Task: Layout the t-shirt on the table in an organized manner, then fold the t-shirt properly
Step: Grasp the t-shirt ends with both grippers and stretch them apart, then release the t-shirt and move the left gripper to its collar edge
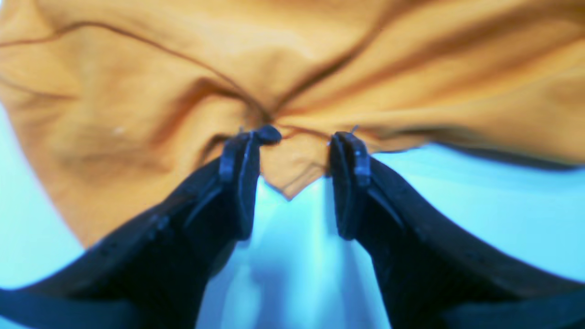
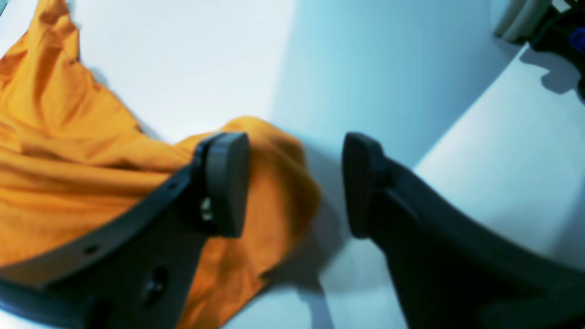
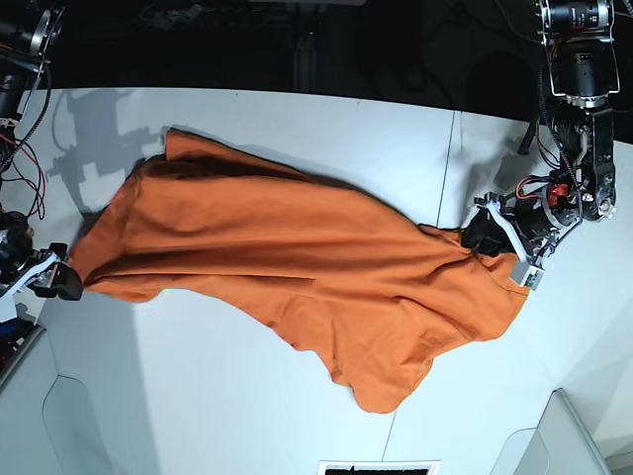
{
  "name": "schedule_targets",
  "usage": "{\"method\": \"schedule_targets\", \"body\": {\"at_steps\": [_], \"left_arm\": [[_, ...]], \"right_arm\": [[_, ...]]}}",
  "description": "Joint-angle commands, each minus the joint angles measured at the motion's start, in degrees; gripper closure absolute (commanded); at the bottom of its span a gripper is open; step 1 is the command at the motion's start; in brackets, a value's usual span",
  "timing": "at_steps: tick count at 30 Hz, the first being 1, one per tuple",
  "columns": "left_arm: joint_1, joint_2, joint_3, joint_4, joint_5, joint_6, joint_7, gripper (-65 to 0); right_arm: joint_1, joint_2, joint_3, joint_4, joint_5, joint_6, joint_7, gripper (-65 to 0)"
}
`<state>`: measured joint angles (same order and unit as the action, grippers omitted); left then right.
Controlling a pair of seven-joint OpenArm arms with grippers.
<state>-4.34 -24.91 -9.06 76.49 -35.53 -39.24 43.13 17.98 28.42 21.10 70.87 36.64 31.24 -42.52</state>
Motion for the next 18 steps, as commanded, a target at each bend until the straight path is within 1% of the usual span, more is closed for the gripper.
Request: {"method": "schedule_targets", "body": {"at_steps": [1, 3, 6, 8, 11, 14, 16, 18], "left_arm": [[-0.90, -0.85, -0.28, 3.34, -3.34, -0.76, -0.26, -28.0], [0.37, -0.85, -0.28, 8.63, -6.27, -0.76, 1.29, -28.0], [3.10, -0.83, -0.28, 16.85, -8.79, -0.76, 4.11, -28.0], [5.64, -0.79, -0.28, 21.79, -10.86, -0.76, 5.55, -28.0], [10.58, -0.09, -0.28, 30.18, -13.00, -0.76, 5.79, -28.0], [15.23, 2.71, -0.24, 38.14, -13.81, -0.76, 5.77, -28.0], [17.84, 5.57, 0.92, 41.79, -14.47, -0.76, 5.53, -28.0], [19.52, 9.14, 4.22, 43.28, -13.29, -0.76, 4.98, -28.0]], "right_arm": [[1.53, 1.38, 0.50, 0.92, 1.33, -0.17, 0.85, -32.3], [1.53, 1.40, 0.72, 0.92, 2.25, -0.15, -0.94, -32.3], [1.51, 1.40, 2.43, 1.20, 5.57, -0.13, -4.31, -32.2], [1.53, 1.38, 4.79, 1.81, 6.93, -0.07, -4.87, -32.2], [1.53, 1.86, 7.89, 2.54, 6.93, 0.02, -4.87, -32.2], [1.36, 2.82, 8.02, 2.54, 6.64, 0.04, -4.87, -32.2], [1.33, 2.82, 8.02, 2.51, 5.70, 0.04, -4.90, -32.2], [1.22, 2.84, 7.96, 2.38, 4.35, 0.02, -4.90, -32.2]]}}
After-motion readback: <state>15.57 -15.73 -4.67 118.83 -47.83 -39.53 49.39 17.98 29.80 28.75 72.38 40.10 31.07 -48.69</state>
